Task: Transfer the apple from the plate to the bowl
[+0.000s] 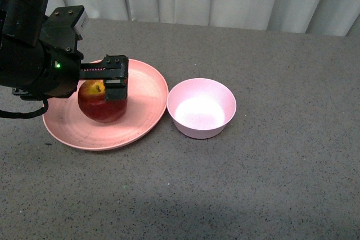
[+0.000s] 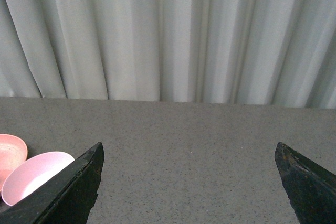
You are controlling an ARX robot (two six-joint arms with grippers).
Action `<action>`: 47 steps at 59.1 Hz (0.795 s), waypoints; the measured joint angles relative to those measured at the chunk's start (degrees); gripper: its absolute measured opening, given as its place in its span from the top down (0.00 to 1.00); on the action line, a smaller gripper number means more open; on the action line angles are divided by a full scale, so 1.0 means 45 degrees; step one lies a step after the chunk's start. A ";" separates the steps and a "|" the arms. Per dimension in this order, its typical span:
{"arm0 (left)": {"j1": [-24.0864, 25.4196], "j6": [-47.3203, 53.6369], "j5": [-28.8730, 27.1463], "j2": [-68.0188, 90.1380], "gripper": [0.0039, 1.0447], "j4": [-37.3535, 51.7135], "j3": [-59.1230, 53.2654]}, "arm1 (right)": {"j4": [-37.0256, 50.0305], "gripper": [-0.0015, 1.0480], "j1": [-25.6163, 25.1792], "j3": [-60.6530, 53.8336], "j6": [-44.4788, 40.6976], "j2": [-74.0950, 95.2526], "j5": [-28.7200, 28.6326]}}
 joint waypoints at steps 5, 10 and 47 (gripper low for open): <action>-0.0005 0.0034 0.0024 0.0092 0.07 -0.0058 0.0034 | 0.0000 0.09 0.0000 0.0000 0.0000 0.0000 0.0000; -0.0005 0.0044 0.0063 0.0146 0.20 -0.0058 0.0058 | 0.0000 0.09 0.0000 0.0000 0.0000 0.0000 0.0000; -0.2735 -0.0369 0.0053 -0.1307 0.28 0.0131 0.0418 | 0.0000 0.09 0.0000 0.0000 0.0000 0.0000 0.0000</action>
